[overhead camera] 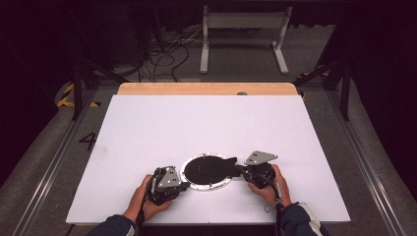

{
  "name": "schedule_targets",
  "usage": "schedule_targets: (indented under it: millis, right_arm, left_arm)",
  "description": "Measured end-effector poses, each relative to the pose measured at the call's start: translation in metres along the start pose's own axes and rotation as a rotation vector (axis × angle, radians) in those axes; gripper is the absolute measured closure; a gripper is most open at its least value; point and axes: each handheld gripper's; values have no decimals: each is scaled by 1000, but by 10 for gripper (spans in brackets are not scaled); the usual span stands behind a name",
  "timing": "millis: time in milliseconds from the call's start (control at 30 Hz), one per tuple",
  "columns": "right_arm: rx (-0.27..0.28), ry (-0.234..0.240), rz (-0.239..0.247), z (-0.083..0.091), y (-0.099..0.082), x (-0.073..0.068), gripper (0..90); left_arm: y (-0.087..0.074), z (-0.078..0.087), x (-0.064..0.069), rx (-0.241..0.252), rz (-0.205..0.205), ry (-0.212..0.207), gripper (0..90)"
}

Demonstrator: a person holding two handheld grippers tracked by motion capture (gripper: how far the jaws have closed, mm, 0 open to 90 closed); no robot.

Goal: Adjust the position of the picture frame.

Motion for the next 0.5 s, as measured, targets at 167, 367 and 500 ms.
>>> schedule_targets:
  millis: [167,367,500]
  right_arm:
    - [-10,0,7,4,-2,-1,900]
    - [-19,12,10,7,-5,-2,900]
    - [-26,26,17,10,-5,-2,900]
  left_arm:
    - [4,-5,-11,2,24,13,900]
    - [10,-15,-25,6,46,52,900]
    - [14,-19,-30,3,44,72,900]
Point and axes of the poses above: each handheld gripper's, and its own axes: z roughly backward along the jaws, y roughly out of its top, x roughly to its right, and after that the axes turned 3 degrees about y, right-handed
